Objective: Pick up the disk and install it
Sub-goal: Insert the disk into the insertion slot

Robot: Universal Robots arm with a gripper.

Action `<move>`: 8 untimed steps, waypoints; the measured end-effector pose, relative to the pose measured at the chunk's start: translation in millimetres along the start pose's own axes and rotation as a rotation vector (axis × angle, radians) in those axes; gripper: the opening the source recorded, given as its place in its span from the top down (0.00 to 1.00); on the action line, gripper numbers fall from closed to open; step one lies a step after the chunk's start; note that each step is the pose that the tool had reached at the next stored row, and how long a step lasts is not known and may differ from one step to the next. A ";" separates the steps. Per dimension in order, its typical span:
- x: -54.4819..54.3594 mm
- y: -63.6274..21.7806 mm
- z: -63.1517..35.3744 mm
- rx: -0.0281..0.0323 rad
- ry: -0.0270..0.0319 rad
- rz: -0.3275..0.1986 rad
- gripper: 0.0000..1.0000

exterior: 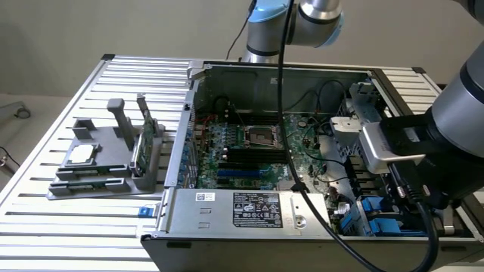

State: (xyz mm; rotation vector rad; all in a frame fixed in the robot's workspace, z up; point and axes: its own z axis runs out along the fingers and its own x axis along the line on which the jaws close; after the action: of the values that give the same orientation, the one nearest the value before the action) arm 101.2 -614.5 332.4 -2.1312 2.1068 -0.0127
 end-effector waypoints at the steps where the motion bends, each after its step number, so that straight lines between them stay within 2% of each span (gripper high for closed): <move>1: 0.0 -0.3 -0.5 -0.0002 -0.0008 0.000 0.86; 8: -1.2 -2.1 -10.9 -0.0006 -0.0027 0.000 0.86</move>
State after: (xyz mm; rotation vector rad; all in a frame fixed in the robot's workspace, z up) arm 102.1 -614.3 343.5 -2.1299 2.1060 -0.0091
